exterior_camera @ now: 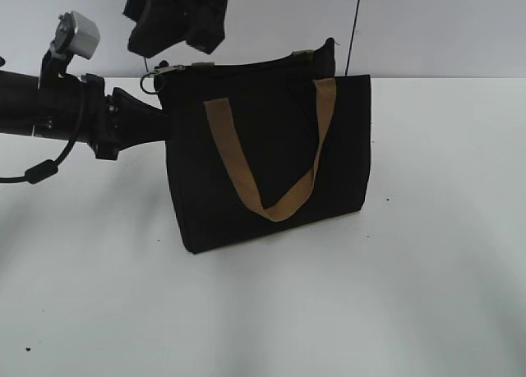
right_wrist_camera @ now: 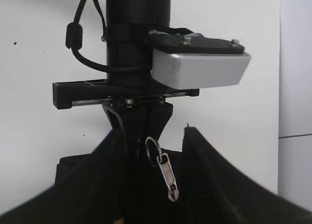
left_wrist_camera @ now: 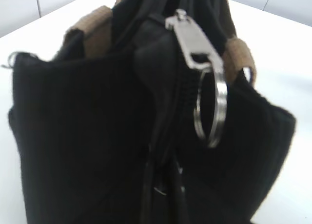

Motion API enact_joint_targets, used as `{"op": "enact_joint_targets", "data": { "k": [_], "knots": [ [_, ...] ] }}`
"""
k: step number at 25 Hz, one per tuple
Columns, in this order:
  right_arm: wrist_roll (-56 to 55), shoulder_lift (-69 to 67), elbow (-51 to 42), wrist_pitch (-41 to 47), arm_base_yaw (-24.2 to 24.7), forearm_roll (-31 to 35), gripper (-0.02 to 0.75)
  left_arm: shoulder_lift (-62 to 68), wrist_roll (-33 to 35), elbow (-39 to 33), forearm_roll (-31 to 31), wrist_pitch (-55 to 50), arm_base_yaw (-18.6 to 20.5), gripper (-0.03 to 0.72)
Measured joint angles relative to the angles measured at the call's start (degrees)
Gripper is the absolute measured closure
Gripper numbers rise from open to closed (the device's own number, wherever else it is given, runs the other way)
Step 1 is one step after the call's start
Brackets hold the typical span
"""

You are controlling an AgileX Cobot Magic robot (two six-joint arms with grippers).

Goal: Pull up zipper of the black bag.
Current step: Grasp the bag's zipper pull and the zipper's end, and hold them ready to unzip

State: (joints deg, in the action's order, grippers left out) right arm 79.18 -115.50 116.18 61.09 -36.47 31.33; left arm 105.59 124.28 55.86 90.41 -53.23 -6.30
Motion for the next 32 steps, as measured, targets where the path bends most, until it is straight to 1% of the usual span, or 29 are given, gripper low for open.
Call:
{"op": "enact_joint_targets", "data": {
  "k": [5, 13, 18, 21, 27, 29, 32],
  "knots": [
    [2.07, -3.31, 0.44, -0.52, -0.77, 0.00, 0.462, 0.00, 0.00, 0.00, 0.00, 0.00, 0.00, 0.650],
    [3.33, -6.41, 0.44, -5.07, -0.95, 0.00, 0.466, 0.00, 0.00, 0.00, 0.00, 0.00, 0.00, 0.650],
    [3.39, -7.21, 0.44, -5.21, -0.95, -0.31, 0.485, 0.00, 0.00, 0.00, 0.00, 0.00, 0.00, 0.650],
    [3.44, -7.66, 0.44, -5.21, -0.88, -1.64, 0.496, -0.05, 0.00, 0.00, 0.00, 0.00, 0.00, 0.650],
    [3.50, -7.94, 0.44, -5.21, -0.45, -2.86, 0.503, -0.44, 0.00, 0.00, -0.02, -0.06, 0.00, 0.650],
    [3.50, -7.94, 0.44, -5.21, -0.39, -2.85, 0.546, -0.44, 0.00, 0.00, -0.02, -0.06, 0.00, 0.650],
    [3.44, -7.94, 0.44, -5.21, -0.39, -2.58, 0.688, -0.44, 0.00, 0.00, -0.02, -0.06, 0.00, 0.650]
  ]
}}
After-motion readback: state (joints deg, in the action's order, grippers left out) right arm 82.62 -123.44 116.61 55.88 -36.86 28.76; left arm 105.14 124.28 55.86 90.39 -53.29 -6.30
